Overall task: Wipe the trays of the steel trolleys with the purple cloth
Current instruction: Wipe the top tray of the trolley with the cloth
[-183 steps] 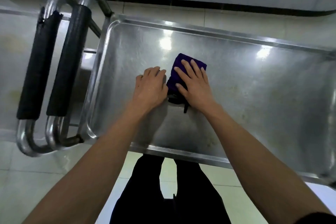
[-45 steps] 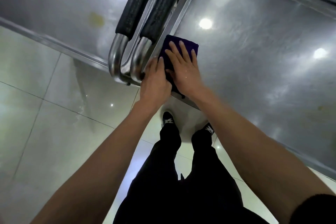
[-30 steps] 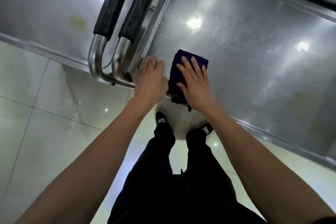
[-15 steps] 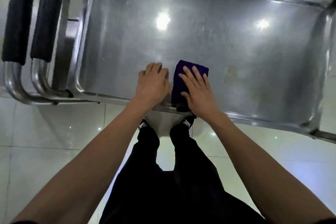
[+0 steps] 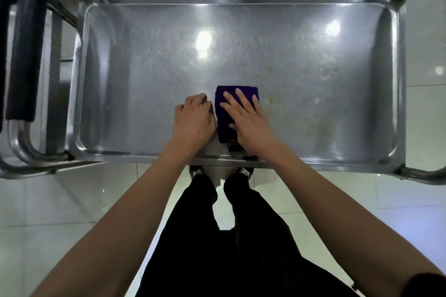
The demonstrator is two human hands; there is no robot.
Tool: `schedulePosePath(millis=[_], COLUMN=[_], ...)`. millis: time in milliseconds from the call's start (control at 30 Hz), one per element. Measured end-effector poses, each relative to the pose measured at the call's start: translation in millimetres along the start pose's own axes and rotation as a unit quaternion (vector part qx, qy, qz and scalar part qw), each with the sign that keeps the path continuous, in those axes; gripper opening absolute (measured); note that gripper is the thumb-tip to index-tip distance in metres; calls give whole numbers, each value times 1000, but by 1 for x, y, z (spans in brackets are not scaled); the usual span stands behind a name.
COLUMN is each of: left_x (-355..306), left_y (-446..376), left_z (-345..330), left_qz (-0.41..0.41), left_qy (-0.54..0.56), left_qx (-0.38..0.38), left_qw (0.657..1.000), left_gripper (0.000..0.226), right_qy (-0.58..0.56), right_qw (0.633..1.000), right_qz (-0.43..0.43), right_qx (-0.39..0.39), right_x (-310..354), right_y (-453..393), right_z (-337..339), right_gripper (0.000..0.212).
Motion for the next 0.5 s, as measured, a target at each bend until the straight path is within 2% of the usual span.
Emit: schedulePosePath(millis=[200,333,500], left_x=[13,16,15], left_y=[-30,-64,-114], left_z=[9,22,38], left_qz=[6,-2,-36], left_qy=[3,49,80], left_qx=[-35,-75,-82], left_qw=[999,996,993], left_gripper=[31,26,29], right_qy=[51,39,31], right_qw=[999,997,993], right_qz=[-3,-58,-109], right_qx=[-1,-11,-29], right_x=[-22,-38,-49], right_y=[-46,-86,-129], right_z=[27,49,71], right_gripper=[67,65,63])
Point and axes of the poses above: each hand's wrist, its own y-axis away from the middle knuckle, its own z-axis out of the back of the hand, x = y × z, the point moved 8 cm from there along -y, towards the middle knuckle, and after that the axes turned 12 degrees about -y, right-handed, at the moved point
